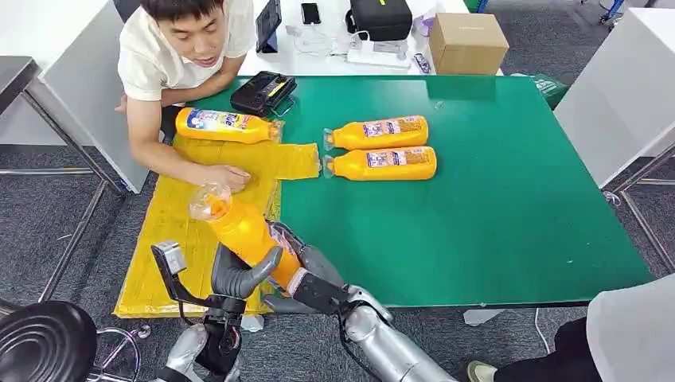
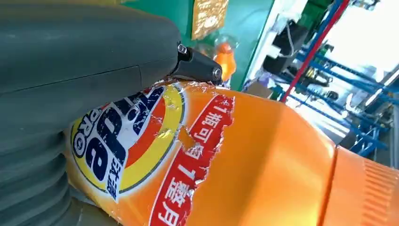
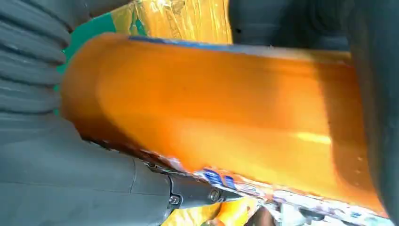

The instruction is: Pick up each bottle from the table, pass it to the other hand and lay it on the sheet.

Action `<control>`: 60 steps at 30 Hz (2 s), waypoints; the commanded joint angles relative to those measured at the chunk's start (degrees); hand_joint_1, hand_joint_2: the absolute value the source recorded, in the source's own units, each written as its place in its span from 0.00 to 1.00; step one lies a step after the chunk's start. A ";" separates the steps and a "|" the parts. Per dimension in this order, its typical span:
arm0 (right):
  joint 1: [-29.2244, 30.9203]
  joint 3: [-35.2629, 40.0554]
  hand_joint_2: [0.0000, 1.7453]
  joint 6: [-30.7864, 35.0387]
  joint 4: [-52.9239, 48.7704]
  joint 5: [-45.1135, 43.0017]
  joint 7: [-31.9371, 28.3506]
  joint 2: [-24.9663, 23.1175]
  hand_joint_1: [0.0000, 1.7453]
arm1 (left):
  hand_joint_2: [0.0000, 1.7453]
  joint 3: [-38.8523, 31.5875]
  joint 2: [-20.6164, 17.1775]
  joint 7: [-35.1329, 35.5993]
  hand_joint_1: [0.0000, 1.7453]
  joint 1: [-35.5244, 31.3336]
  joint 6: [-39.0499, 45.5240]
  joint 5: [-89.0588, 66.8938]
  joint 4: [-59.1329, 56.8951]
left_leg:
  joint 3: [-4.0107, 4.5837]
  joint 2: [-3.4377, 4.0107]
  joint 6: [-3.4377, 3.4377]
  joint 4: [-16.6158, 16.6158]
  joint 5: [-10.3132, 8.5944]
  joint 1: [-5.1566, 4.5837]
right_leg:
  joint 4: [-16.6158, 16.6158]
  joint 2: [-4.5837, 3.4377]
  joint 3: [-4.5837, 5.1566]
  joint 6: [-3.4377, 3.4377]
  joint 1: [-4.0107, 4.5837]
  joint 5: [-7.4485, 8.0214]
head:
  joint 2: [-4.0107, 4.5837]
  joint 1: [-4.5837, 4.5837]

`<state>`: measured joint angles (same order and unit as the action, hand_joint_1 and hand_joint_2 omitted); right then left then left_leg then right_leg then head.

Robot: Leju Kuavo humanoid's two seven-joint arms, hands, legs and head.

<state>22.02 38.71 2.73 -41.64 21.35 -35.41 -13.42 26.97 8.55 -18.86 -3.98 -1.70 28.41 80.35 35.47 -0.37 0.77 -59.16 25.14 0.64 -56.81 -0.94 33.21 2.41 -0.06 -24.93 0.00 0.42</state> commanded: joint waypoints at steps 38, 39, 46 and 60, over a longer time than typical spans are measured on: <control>-2.17 8.16 0.00 0.32 -8.44 8.02 1.52 0.49 0.00 | 1.00 -6.47 -5.11 14.44 1.00 -34.47 11.90 -91.90 -52.84 | 0.00 -0.18 -0.02 0.03 -0.17 0.00 | -0.05 0.28 -0.08 -0.01 -0.01 0.02 | 0.00 0.02; -2.16 8.05 0.00 0.32 -8.35 7.99 1.48 0.45 0.00 | 1.00 -6.34 -5.20 14.42 1.00 -34.74 11.26 -91.89 -53.29 | 0.04 -0.17 -0.03 0.02 -0.18 0.01 | -0.04 0.26 -0.03 0.00 0.00 0.04 | 0.00 -0.04; -2.11 7.65 0.00 0.78 -7.78 7.93 1.10 0.47 0.00 | 1.00 -5.86 -5.55 14.48 1.00 -35.99 7.86 -91.80 -55.58 | -0.04 -0.19 -0.04 0.04 -0.21 0.00 | -0.03 0.28 -0.12 0.00 -0.01 0.06 | 0.00 0.00; -2.52 7.68 0.00 1.12 -6.73 7.93 0.25 0.39 0.00 | 1.00 -8.45 -4.96 12.43 0.00 -35.80 5.67 -87.68 -55.80 | -0.06 -0.16 -0.12 0.05 -0.31 0.01 | -0.06 0.27 -0.09 -0.15 -0.01 0.16 | 0.00 0.00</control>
<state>18.33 45.00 3.56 -50.21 29.31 -34.66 -14.51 19.39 4.00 -4.61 -38.77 4.42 -63.58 29.20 35.47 -0.59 0.65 -59.15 24.82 0.67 -56.91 -0.65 33.17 2.27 -0.05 -24.79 0.00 0.42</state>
